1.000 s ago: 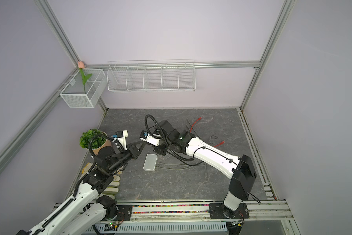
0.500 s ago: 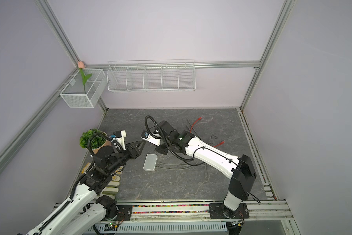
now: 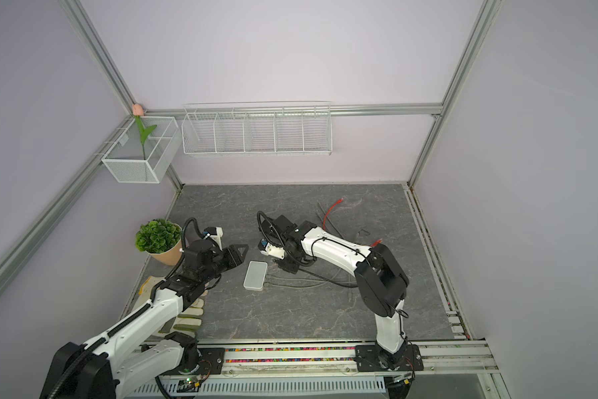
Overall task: Insert the plug into the switch port
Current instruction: 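Carry black plug with right gripper to white switch while left gripper holds switch, then push black plug into white switch port beside the grey plugs with right gripper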
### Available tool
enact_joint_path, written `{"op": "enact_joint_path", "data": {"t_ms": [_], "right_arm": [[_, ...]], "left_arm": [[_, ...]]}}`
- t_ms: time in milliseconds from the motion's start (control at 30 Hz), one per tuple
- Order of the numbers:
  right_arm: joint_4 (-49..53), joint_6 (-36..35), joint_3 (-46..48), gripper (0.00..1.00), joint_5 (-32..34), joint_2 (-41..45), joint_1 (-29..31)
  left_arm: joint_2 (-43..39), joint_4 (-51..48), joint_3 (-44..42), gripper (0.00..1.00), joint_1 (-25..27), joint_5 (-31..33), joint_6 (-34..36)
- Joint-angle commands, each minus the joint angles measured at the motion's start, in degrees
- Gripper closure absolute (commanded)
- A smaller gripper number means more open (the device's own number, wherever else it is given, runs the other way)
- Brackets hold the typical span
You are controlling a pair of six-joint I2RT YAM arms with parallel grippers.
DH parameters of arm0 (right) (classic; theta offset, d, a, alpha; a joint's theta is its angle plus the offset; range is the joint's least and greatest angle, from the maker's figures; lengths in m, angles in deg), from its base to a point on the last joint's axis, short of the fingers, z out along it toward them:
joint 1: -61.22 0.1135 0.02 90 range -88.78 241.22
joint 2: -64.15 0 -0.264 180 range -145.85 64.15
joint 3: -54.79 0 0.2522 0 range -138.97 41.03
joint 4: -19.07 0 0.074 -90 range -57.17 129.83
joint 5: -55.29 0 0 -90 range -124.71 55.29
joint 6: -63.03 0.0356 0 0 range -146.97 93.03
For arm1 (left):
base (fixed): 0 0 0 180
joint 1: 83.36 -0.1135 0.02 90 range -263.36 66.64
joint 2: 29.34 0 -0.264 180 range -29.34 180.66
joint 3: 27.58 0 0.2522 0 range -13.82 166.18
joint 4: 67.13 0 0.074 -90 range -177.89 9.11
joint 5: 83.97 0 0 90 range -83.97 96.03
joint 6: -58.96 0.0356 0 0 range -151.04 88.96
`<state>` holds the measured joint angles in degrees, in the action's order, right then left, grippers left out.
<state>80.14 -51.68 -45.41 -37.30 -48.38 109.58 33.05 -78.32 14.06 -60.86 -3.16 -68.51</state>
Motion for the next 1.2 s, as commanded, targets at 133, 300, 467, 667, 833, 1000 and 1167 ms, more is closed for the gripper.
{"op": "enact_joint_path", "data": {"t_ms": [133,300,467,667,833,1000,1167], "right_arm": [[4.82,-0.78,-2.2,0.93,-6.1,-3.97,0.16],[4.7,-1.17,-3.55,0.93,-7.99,-5.7,0.15],[5.45,-1.69,-5.94,0.93,-8.13,-7.37,0.0],[6.58,-2.07,-8.8,0.93,-8.11,-9.51,-0.36],[7.14,-2.37,-10.95,0.93,-8.13,-11.35,-0.62],[9.83,-2.43,-12.66,0.93,-6.95,-12.98,-0.92],[9.82,-2.27,-12.88,0.93,-7.08,-13.31,-1.11]], "left_arm": [[6.91,4.33,-0.54,0.52,-0.36,0.27,-0.1],[12.7,5.52,0.07,0.55,-0.35,-1.37,0.92],[16.46,7.69,-0.02,0.57,-0.35,-2.92,1.26],[16.9,8.47,-0.8,0.58,-0.36,-3.19,1.26],[17.88,9.09,-1.12,0.59,-0.35,-3.7,1.44],[18.62,9.74,-1.25,0.6,-0.4,-3.99,1.43],[19.03,9.74,-1.16,0.6,-0.36,-3.88,1.69]]}}
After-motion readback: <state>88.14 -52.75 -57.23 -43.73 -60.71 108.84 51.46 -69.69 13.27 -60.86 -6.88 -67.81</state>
